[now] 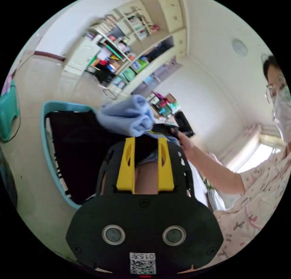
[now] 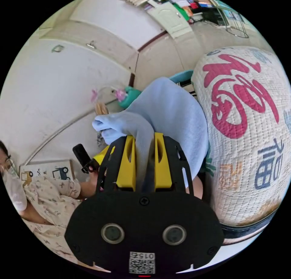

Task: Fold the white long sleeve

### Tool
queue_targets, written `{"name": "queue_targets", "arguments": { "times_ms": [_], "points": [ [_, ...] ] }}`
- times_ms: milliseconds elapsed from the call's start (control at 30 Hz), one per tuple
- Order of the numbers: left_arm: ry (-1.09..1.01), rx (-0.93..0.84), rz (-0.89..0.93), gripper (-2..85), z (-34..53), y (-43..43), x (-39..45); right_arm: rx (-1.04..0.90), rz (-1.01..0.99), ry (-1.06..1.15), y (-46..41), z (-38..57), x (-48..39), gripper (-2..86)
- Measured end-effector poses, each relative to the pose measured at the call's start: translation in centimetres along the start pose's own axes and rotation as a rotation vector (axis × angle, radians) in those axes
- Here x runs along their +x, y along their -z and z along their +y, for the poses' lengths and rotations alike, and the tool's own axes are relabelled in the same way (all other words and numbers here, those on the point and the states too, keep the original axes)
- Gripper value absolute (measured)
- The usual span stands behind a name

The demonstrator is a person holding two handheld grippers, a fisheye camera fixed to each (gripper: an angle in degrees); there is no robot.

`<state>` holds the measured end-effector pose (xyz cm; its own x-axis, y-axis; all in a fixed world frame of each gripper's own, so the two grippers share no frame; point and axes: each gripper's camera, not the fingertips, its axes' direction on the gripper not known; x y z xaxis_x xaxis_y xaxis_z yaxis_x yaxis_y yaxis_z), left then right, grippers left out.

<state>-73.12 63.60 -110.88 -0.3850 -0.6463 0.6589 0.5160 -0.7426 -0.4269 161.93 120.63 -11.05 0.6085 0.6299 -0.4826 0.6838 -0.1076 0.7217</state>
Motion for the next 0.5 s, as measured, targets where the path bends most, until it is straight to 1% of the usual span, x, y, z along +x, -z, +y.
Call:
{"name": "queue_targets", "arguments": {
  "times_ms": [33,100,167,233,267,333,433,500],
  "points": [
    [0.053,0.026,-0.036,17.4,-0.4,0.7,-1.7,0.049,-0.008,0.009,0.7,0.3,-0.5,9.7],
    [0.137,0.057,-0.011,19.5,-1.1,0.9,-4.5,0.075,0.015,0.032,1.1,0.0,-2.1,9.7],
    [0.244,0.104,0.160,19.9,-2.2,0.2,-7.8,0.064,0.073,0.065,1.0,-1.2,-4.8,9.8],
    [0.311,0.130,0.202,18.3,-2.7,-0.3,-9.5,0.065,0.097,0.075,1.0,-2.3,-6.5,9.7],
    [0.303,0.140,0.159,16.1,-2.9,-0.4,-9.9,0.083,0.084,0.065,1.4,-2.9,-7.2,9.7],
    [0.243,0.142,0.118,15.2,-3.1,-0.7,-9.8,0.113,0.029,0.032,2.3,-3.9,-7.3,9.7],
    [0.212,0.148,0.156,13.7,-3.4,-1.3,-10.4,0.156,-0.058,-0.012,3.3,-5.4,-7.7,9.7],
    [0.206,0.152,0.174,12.8,-3.8,-1.6,-11.1,0.172,-0.063,-0.014,3.4,-6.5,-9.2,9.7]
  ]
}}
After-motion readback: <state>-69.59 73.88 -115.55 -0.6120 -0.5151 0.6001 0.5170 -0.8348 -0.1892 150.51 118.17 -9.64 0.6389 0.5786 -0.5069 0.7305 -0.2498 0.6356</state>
